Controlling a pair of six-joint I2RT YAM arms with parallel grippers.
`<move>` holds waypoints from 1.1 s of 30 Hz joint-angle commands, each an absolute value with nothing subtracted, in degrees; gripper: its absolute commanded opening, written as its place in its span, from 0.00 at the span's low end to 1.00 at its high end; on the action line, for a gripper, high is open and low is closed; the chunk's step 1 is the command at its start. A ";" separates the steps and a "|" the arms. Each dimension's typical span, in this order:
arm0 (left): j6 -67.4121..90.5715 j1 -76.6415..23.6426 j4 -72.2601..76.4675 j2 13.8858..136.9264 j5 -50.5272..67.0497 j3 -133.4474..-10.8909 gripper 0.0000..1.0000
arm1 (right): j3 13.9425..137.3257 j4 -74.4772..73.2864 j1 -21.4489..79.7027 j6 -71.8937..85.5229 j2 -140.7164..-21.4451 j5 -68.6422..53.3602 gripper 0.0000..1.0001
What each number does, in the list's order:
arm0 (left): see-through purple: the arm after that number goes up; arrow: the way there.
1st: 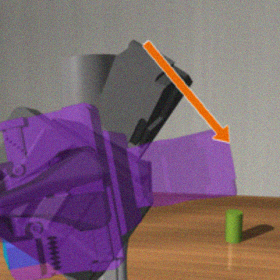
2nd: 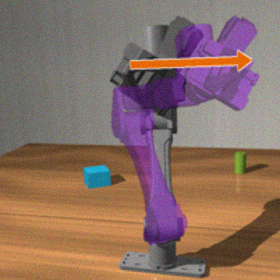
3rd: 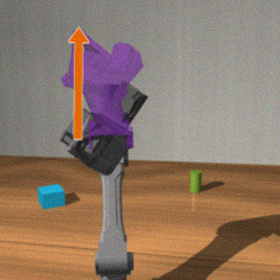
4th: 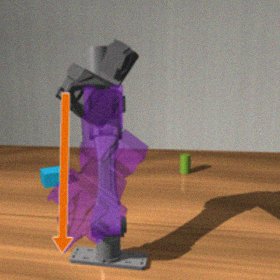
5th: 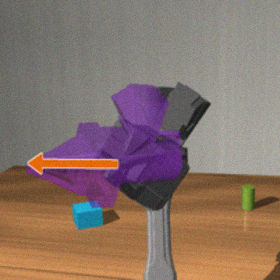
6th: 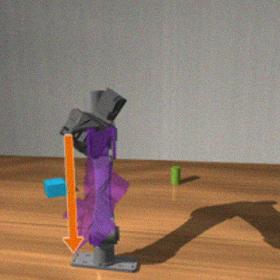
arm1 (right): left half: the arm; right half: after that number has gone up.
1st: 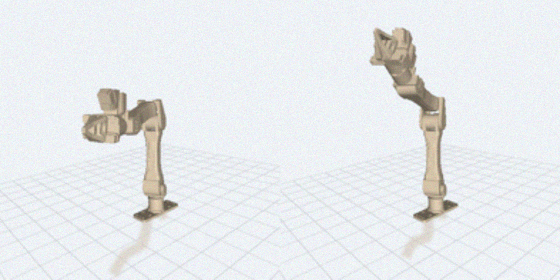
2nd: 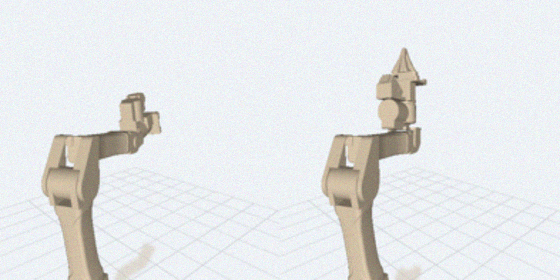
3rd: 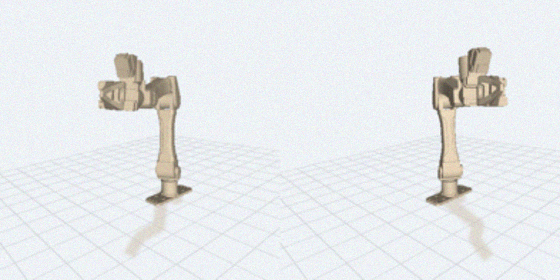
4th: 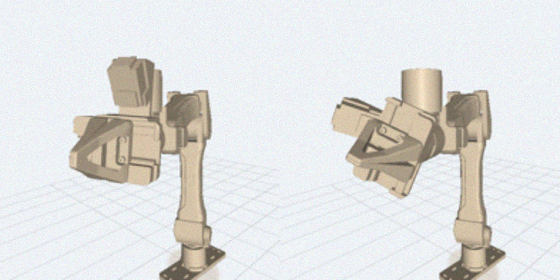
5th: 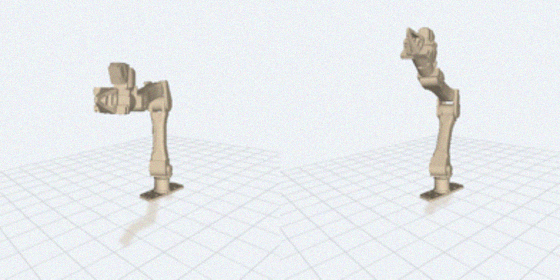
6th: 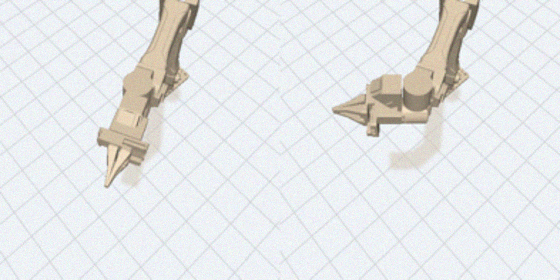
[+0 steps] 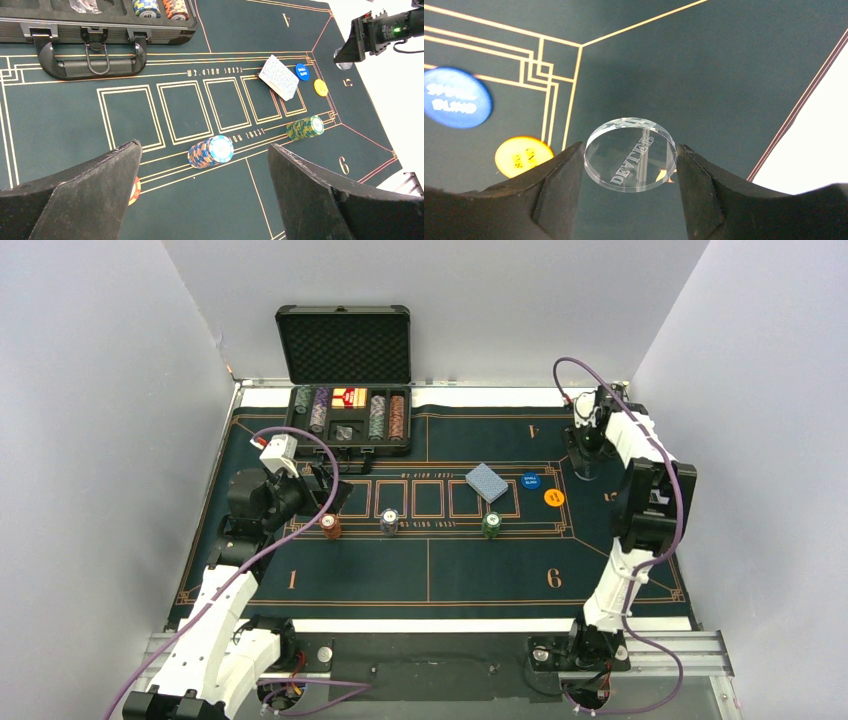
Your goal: Distribute texas hold em gaming equipment
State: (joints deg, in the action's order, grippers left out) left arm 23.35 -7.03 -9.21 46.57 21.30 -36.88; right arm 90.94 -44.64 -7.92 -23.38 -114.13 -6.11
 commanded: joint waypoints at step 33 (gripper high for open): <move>23.64 -6.65 -5.80 45.48 23.07 -36.83 0.98 | 80.00 -44.23 3.70 -24.75 -106.36 -13.68 0.84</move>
State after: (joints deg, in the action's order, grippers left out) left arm 23.53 -7.03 -9.15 45.93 21.54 -36.88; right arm 76.58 -46.59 0.82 -27.05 -105.47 -16.82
